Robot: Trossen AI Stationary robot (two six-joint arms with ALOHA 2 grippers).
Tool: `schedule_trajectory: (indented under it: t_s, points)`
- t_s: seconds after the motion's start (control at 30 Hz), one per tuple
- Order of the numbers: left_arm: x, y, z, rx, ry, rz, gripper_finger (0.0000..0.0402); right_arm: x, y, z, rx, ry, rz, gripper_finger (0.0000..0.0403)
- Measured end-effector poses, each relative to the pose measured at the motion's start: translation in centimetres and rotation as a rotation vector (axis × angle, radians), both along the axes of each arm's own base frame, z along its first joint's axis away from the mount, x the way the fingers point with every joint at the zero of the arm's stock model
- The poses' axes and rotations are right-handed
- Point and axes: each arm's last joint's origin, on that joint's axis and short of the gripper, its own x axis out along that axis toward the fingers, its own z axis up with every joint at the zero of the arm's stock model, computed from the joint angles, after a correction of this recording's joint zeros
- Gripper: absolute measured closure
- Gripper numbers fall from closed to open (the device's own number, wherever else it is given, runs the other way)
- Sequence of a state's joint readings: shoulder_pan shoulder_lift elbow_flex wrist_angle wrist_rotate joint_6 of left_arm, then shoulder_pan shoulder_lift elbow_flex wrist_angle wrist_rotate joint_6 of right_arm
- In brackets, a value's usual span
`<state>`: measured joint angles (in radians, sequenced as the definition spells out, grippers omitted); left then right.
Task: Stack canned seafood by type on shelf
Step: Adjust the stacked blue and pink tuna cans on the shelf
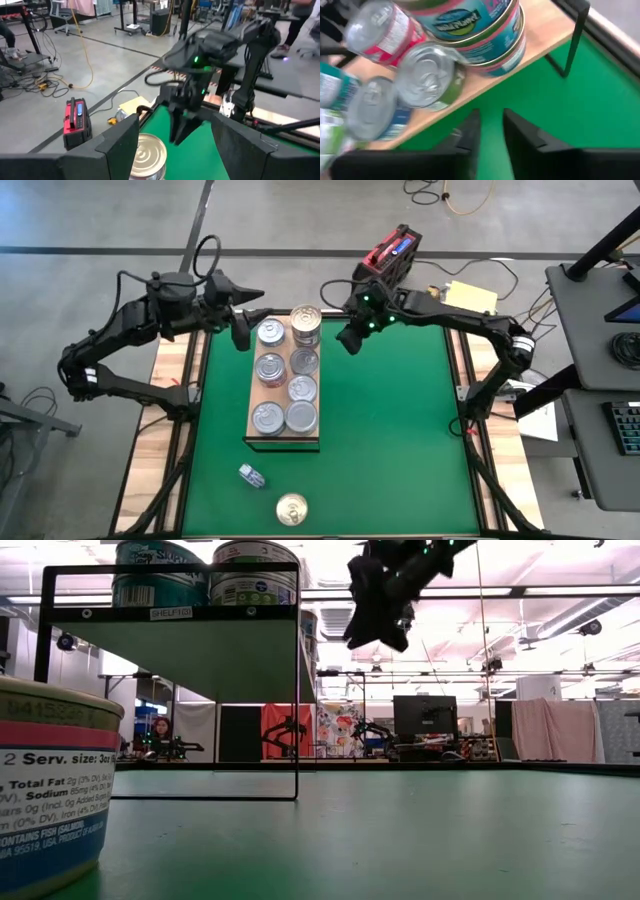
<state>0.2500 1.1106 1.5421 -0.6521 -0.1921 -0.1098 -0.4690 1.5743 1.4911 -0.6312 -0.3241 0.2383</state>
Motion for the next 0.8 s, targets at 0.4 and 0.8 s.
schedule_trajectory:
  t_s: [0.4, 0.8]
  points:
    - [-0.6, -0.6, 0.6, -0.024, -0.059, -0.017, 0.0169, 1.9, -1.0, -4.4, -0.145, -0.104, 0.053, 0.0394]
    - [-0.6, -0.6, 0.6, -0.015, -0.061, -0.016, 0.0169, 3.3, -1.2, -5.4, -0.144, -0.152, 0.048, 0.0394]
